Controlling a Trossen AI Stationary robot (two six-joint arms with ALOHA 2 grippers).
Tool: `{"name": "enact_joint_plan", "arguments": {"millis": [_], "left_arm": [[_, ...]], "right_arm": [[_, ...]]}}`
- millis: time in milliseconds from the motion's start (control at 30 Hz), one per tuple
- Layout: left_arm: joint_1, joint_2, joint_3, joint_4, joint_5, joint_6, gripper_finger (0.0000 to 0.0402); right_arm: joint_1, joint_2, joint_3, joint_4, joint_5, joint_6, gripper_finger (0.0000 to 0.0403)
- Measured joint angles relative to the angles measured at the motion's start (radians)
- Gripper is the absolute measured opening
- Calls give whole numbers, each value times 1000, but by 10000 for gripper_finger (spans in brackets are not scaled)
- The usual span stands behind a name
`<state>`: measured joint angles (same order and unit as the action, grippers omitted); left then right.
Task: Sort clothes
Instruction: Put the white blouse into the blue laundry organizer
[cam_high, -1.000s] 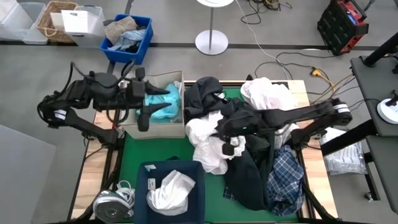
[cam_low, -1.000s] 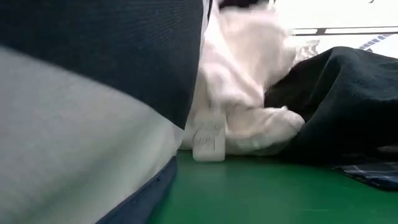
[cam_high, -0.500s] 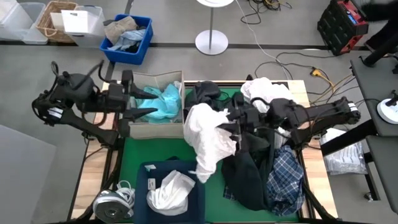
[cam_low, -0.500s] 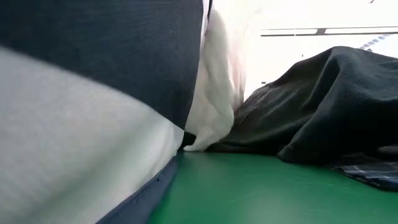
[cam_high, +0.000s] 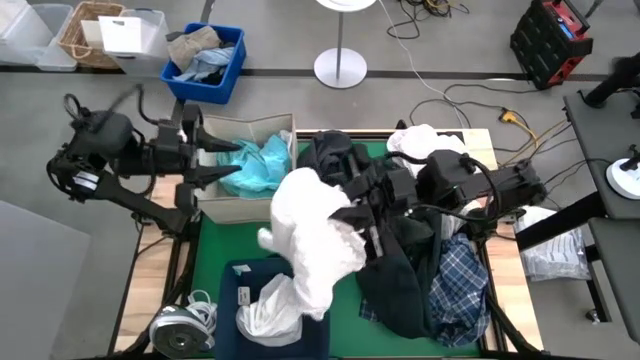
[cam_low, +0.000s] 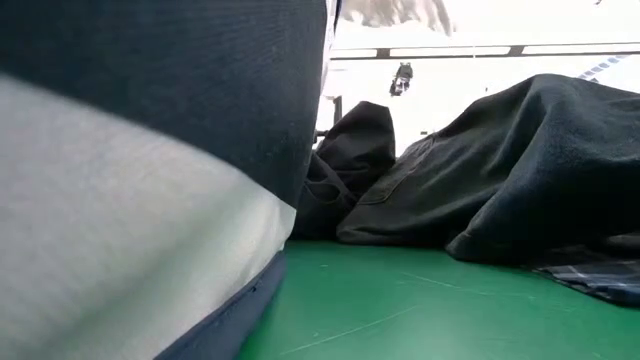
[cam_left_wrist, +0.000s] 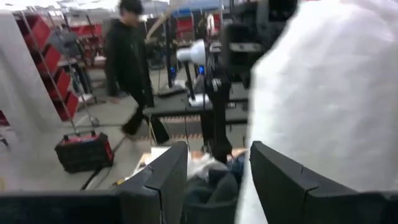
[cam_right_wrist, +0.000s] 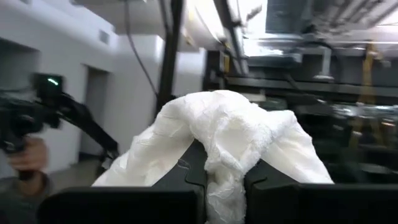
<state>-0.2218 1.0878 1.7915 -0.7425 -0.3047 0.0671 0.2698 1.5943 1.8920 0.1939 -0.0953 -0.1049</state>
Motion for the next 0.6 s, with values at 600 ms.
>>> {"name": "enact_joint_plan", "arguments": {"millis": [600], "left_arm": [[0,16,253,-29,-1,2,155]], "right_arm": [[79,366,453,-47,-80,166,18]]}}
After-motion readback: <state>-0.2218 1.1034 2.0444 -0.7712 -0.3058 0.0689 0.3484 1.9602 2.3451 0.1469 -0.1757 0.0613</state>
